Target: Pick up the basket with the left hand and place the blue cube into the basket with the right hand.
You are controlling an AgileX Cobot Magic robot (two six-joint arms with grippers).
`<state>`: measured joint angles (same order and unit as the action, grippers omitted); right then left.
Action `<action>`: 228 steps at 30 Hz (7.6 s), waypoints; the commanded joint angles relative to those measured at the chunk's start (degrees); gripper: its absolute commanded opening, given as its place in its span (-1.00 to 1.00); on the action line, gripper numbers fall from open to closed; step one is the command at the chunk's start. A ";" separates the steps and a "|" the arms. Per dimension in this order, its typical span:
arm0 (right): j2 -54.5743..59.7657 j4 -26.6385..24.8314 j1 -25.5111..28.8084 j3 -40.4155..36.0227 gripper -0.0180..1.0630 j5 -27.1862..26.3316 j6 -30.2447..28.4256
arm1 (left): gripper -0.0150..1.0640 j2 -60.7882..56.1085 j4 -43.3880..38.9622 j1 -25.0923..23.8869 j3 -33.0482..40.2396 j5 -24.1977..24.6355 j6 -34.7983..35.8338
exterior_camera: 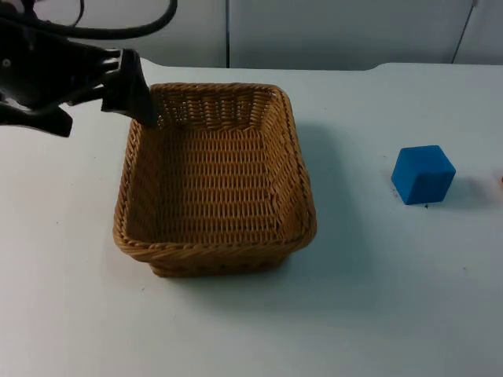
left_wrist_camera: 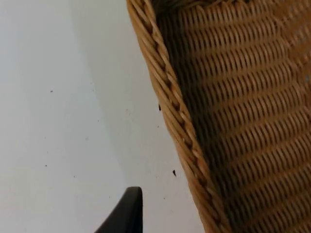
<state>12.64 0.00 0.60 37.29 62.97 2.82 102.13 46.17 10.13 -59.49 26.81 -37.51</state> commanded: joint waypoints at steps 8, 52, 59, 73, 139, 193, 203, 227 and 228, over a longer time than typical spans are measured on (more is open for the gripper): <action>0.24 0.00 0.27 0.47 0.96 0.55 -0.23 | 0.98 9.16 1.02 0.41 -9.67 4.90 -0.88; 0.24 0.00 0.27 0.47 0.96 1.06 -0.23 | -0.06 23.99 5.91 4.14 -17.33 3.35 -2.39; 0.24 0.00 0.27 0.47 0.96 1.06 -0.23 | -0.71 23.99 5.91 4.14 -17.33 3.07 -2.39; 0.24 0.00 0.27 0.47 0.96 1.06 -0.23 | -0.98 22.10 5.64 4.14 -17.22 3.87 8.55; 51.14 -12.59 0.27 21.72 0.96 -12.53 -15.07 | -0.98 0.36 0.11 4.14 -4.60 7.87 19.96; 103.50 -7.79 -9.81 34.35 0.93 -34.55 -11.80 | -0.98 0.36 1.28 4.24 -4.60 6.88 19.74; 106.88 -10.17 -10.06 36.41 0.93 -37.41 -11.80 | -0.98 0.36 1.44 4.24 -4.60 6.33 19.74; 110.97 -9.78 -11.96 38.96 0.67 -37.30 -10.20 | -0.98 0.36 1.44 4.24 -4.60 6.49 18.69; 110.97 -9.78 -11.96 38.96 0.67 -37.30 -10.20 | -0.98 0.36 1.44 4.24 -4.60 6.49 18.69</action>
<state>123.61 -10.08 -11.29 75.93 26.34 -7.43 103.41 46.25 14.00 -63.98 33.40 -18.79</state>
